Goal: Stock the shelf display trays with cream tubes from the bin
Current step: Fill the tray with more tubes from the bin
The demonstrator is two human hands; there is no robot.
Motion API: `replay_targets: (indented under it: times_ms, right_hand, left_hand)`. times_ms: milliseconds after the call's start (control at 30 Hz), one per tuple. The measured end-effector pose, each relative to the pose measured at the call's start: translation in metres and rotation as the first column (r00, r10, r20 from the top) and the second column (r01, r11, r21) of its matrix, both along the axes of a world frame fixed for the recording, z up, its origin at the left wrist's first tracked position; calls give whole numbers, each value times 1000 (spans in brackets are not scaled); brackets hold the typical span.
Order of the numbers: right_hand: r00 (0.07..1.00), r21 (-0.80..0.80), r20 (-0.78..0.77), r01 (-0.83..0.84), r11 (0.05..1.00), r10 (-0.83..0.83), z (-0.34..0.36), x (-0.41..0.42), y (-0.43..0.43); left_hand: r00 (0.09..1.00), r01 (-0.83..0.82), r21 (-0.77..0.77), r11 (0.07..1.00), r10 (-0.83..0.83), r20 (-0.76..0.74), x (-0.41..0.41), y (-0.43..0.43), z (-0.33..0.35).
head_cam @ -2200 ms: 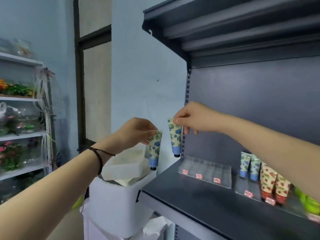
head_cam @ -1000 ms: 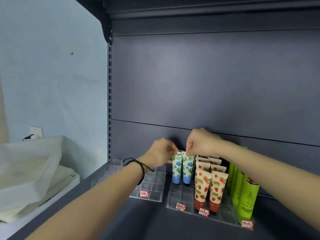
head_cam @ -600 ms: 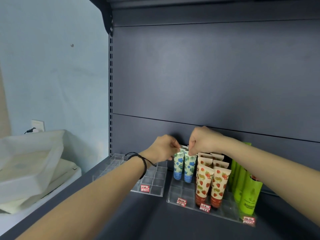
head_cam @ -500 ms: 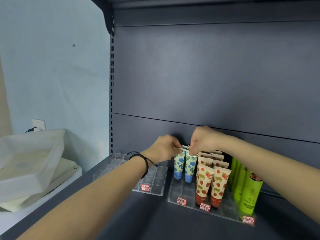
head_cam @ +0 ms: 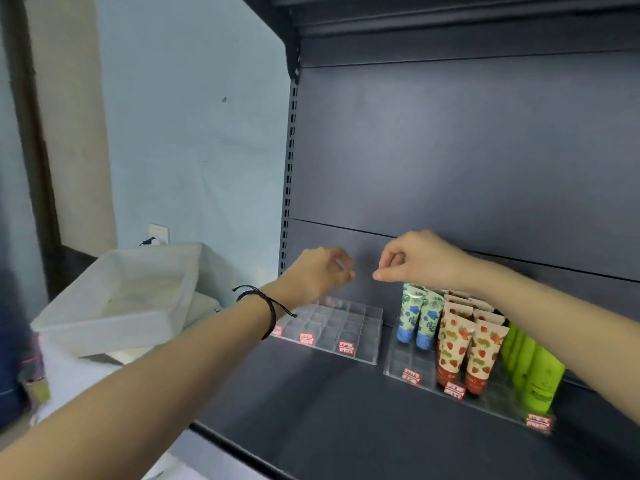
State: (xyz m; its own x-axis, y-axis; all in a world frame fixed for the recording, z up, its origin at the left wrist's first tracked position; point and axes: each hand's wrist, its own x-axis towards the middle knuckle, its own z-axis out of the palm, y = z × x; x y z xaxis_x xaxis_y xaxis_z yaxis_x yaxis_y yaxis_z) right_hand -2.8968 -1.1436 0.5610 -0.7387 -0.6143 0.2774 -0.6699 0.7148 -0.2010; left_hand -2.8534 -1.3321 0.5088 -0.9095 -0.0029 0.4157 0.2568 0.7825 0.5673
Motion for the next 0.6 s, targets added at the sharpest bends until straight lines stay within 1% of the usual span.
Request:
replay_targets:
  times_ms: [67,133,200,233,300,367,467,533,600]
  right_hand:
    - [999,27,-9,-48,998,49,-5,17,-23]
    - [992,40,-5,-124,991,124,-11,37,-49]
    - [977,62,23,-212,975,211,-20,58,-78]
    - [967,77,43,-253,964,251,-25,69,-92]
    - [941,99,76,-336,937,329,-38,91,-120]
    - [909,109,109,-412,905,401,-54,115,-149]
    - [834,110,160,-547,830,528,-84,159,-194]
    - [779,131,184,-624,770,600,-108,191,-223]
    - [730,159,210,-682,714,650,-142,222,-249]
  left_hand:
    - [998,-65,-42,997,64,-13,28,-23,2]
    - [991,-130,-109,986,132,15,61,-48,2]
    - [968,-200,-253,947,231,98,100,-78,-1]
    - [944,-236,-344,909,299,143,122,-92,-4]
    - [882,-298,-504,811,435,179,167,-121,-14]
    - [830,-324,-607,726,526,185,213,-145,-28]
    - [746,-323,-698,639,626,227,277,-178,-58]
    - [684,-306,-732,609,676,276,315,-195,-86]
    - [626,-284,-747,602,706,331,353,-203,-118]
